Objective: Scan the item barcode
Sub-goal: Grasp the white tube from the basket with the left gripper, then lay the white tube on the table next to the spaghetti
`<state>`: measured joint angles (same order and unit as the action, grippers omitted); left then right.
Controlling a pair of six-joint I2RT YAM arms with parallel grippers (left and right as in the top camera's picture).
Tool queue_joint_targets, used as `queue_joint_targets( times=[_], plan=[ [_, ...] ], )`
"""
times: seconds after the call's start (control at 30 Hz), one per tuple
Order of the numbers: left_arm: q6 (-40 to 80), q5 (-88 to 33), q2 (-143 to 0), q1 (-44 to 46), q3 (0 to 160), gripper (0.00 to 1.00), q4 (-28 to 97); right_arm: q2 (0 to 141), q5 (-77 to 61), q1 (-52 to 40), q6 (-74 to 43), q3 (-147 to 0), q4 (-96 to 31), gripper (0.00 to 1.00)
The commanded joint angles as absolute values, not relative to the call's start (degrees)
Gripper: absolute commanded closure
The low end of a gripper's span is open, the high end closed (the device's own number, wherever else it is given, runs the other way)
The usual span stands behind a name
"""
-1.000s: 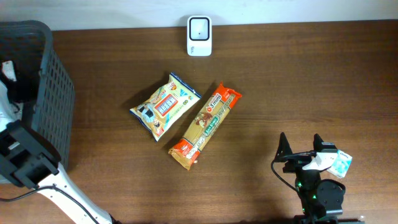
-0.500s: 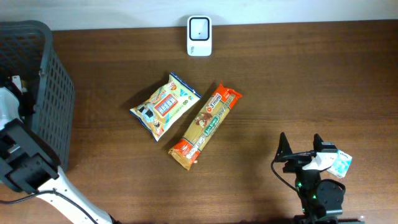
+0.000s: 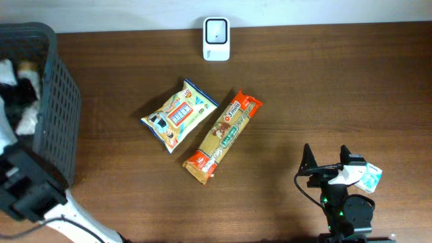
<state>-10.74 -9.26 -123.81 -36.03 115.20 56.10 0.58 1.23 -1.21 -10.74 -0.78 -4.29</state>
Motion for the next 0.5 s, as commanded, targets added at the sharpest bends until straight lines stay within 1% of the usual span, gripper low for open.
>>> queue_joint_targets(
  times=[0.0, 0.13, 0.2, 0.23, 0.27, 0.3, 0.33, 0.4, 0.43, 0.47],
  plan=[
    [-8.58, -10.52, -108.01, -35.97, 119.42, 1.0, 55.35, 0.21, 1.74, -1.54, -10.74, -0.32, -4.47, 0.01],
    [-6.85, -10.83, -98.15, -35.88, 119.42, 1.0, 55.96, 0.21, 1.74, -1.54, -10.74, -0.32, -4.47, 0.01],
    [-6.72, -16.88, -92.14, -33.69, 119.42, 1.0, 60.14, 0.21, 1.74, -1.54, -10.74, -0.32, -4.47, 0.01],
    [-6.72, -18.11, -91.15, -31.22, 119.37, 1.0, 63.88, 0.21, 1.74, -1.54, -10.74, -0.32, -4.47, 0.01],
    [-6.72, -18.26, -91.11, -27.92, 119.02, 1.0, 67.44, 0.21, 1.74, -1.54, -10.74, -0.32, -4.47, 0.02],
    [-6.74, -18.26, -91.53, -21.63, 116.22, 1.0, 70.85, 0.21, 1.74, -1.54, -10.74, -0.32, -4.47, 0.01],
    [-6.74, -18.26, -91.55, -18.68, 113.97, 1.0, 71.13, 0.21, 1.74, -1.54, -10.74, -0.32, -4.47, 0.01],
    [-6.72, -18.26, -91.57, -9.78, 104.95, 1.0, 68.79, 0.21, 1.74, -1.54, -10.74, -0.32, -4.47, 0.01],
    [-6.7, -18.24, -91.61, -4.32, 97.41, 1.0, 65.45, 0.21, 1.74, -1.54, -10.74, -0.32, -4.47, 0.01],
    [-6.66, -18.26, -91.68, -0.89, 91.83, 1.0, 61.93, 0.21, 1.74, -1.54, -10.74, -0.32, -4.47, 0.01]
  ],
)
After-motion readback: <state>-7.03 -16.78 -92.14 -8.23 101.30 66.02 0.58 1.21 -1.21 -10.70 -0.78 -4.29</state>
